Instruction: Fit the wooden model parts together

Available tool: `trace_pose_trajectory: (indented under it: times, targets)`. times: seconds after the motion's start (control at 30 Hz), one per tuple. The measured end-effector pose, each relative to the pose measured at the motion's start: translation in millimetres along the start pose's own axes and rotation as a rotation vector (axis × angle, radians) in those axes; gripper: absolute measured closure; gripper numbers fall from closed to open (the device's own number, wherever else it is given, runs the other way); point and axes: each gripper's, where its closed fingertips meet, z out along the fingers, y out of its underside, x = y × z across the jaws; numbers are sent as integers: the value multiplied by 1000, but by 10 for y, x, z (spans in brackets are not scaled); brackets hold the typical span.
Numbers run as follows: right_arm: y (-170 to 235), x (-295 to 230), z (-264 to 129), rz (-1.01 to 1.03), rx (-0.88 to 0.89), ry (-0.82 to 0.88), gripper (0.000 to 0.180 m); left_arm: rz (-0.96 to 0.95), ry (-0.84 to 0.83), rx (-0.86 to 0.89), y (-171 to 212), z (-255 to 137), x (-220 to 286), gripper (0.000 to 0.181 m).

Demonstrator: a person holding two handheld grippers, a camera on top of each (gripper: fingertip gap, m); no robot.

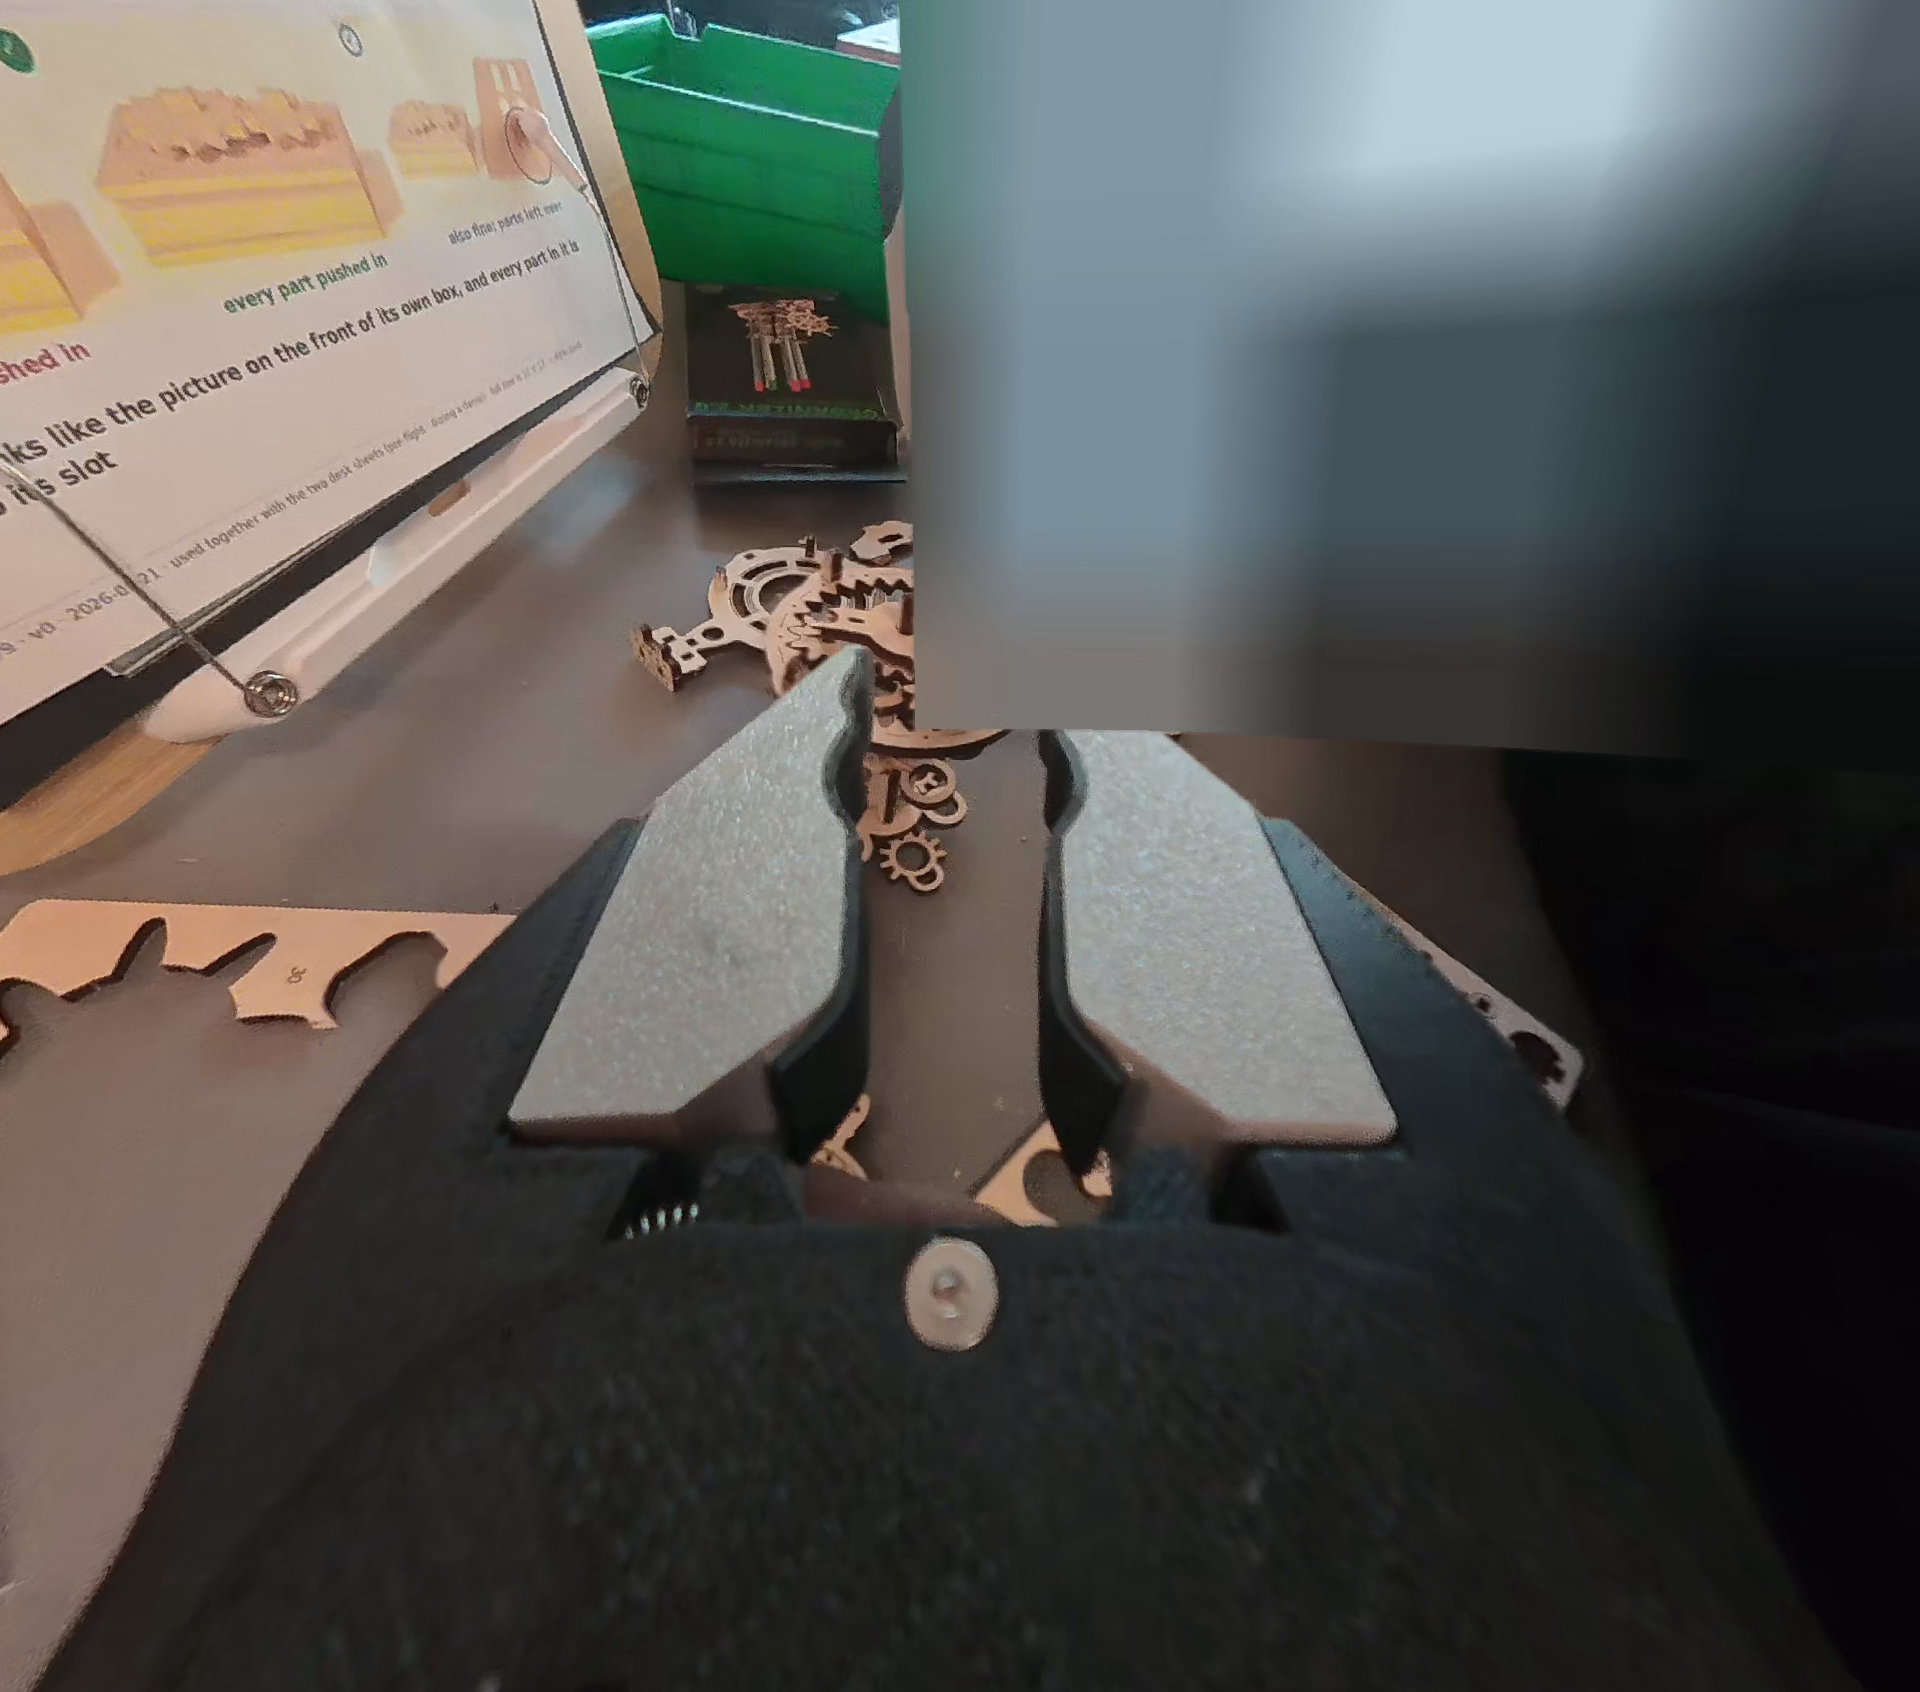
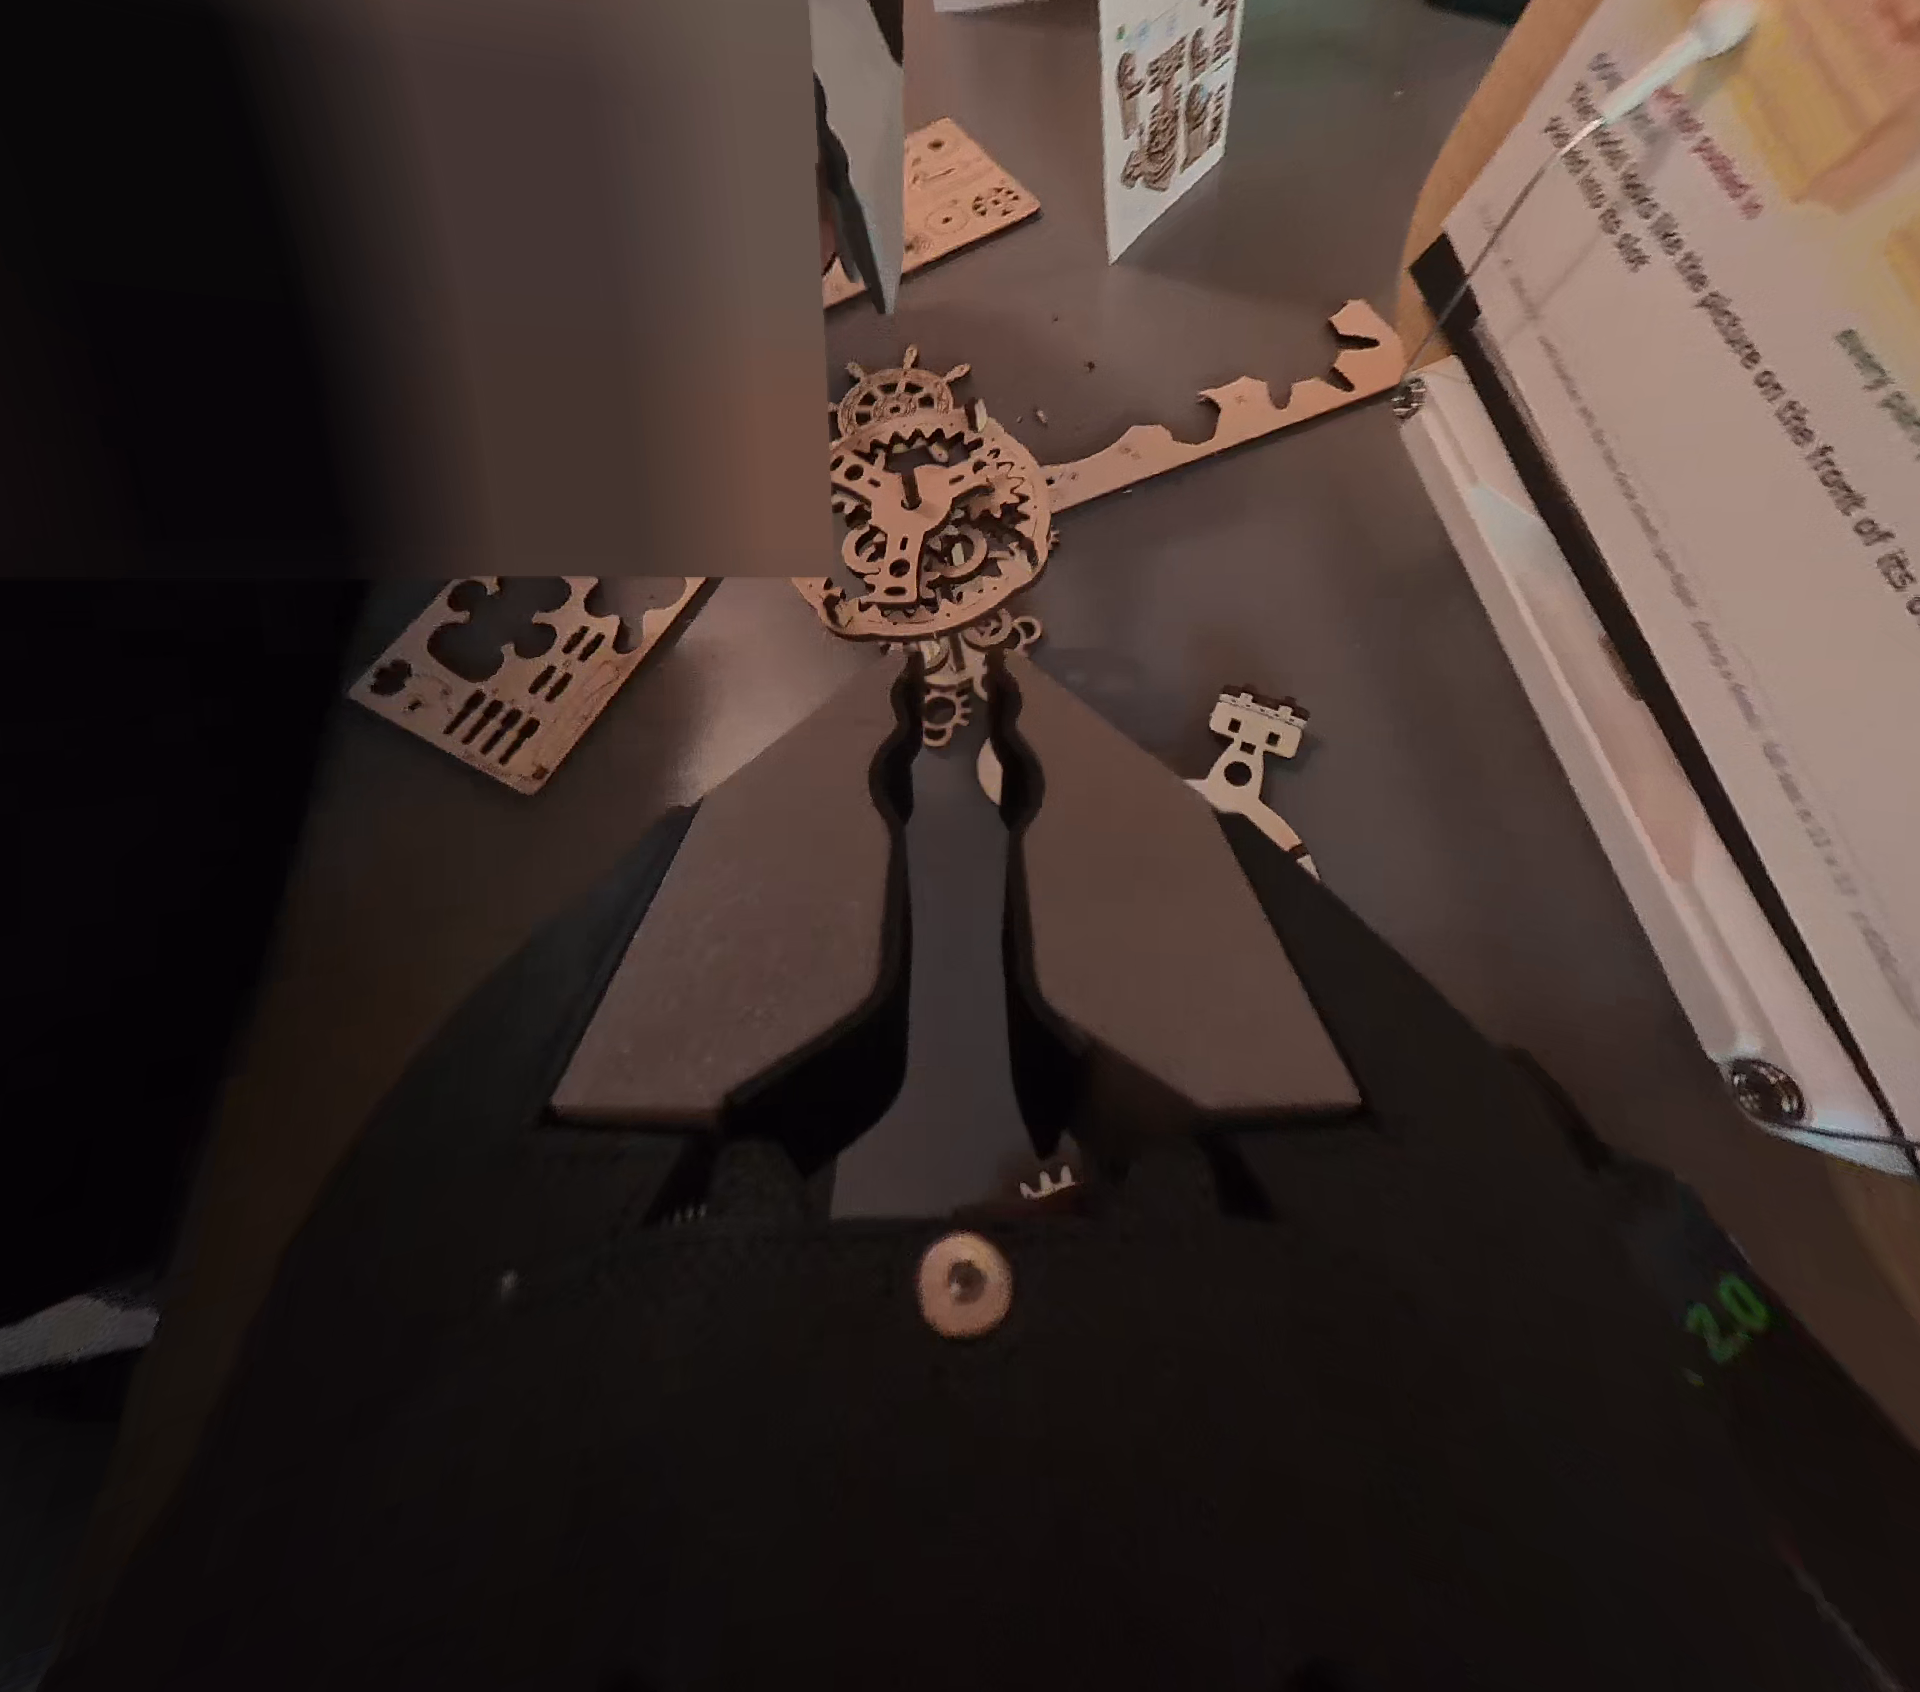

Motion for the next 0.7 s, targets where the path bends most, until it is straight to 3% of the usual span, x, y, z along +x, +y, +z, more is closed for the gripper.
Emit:
trace_pose_trajectory:
  times: [0.27, 0.5, 0.7]
  targets:
    - [61, 240, -62, 119, 107, 170, 158, -60, 35, -47, -6, -151, -29, 138]
    - [24, 388, -235, 130, 246, 419, 150, -18, -104, 12, -148, -180, -146, 127]
    - [165, 504, -367, 198, 287, 586, 147, -136, -209, 102, -163, -269, -346, 130]
